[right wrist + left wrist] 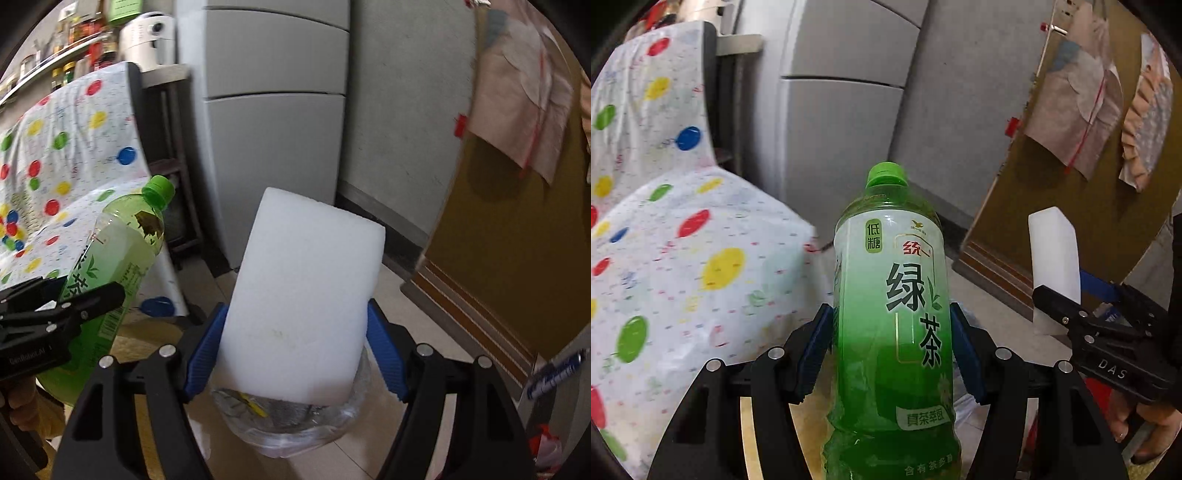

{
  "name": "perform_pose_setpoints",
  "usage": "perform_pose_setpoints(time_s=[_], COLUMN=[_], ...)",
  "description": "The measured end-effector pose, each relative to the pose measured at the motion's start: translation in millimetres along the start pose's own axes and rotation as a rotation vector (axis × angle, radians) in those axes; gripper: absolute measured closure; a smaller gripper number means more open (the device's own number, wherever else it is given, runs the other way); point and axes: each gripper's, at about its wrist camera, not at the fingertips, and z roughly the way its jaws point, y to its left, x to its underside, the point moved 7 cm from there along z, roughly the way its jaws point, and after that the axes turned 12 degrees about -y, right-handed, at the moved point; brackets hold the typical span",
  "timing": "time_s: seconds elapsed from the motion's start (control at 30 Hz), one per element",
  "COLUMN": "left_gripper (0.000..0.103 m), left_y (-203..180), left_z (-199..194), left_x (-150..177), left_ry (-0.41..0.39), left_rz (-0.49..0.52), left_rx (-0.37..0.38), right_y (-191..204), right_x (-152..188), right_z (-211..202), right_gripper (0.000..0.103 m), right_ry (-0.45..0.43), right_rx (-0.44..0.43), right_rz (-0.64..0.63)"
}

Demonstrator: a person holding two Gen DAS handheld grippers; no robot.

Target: Collect trash

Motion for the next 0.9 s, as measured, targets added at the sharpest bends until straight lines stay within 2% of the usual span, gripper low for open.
perform_pose_setpoints(time_s=[0.23,0.3,0.37,0.43,0.53,0.7,0.9], left_gripper=[0.041,0.040,0.039,0.027,0.025,0.025,0.025], left_y=[-11,-15,-19,-21,-22,-10,18], left_z=[41,51,57,63,67,59,23], left_x=[4,6,7,7,4,-1,-11], left_ry=[0.041,0.050,0.075,0.085,0.077,0.062,0.024], left_rz=[-0.026,-0.031,-0.030,-0.024,-0.029,-0.034,-0.023], left_rx=[0.050,0.069,0.093,0.112,0.123,0.072,-0.059], right_y=[-6,-9,-12,-16,-21,-29,-13], right_x=[21,26,27,27,28,21,-5], right_z=[36,46,53,57,62,49,19], right_gripper=[0.030,0.028,0.021,0.019,0.018,0.018,0.017], right_ry=[0.090,0.113,0.117,0.116,0.127,0.098,0.024], right_rx=[-0.012,-0.025,-0.012,0.006,0.005,0.022,0.013], right_rz=[0.031,0.054,0.071,0.079,0.101,0.125,0.116])
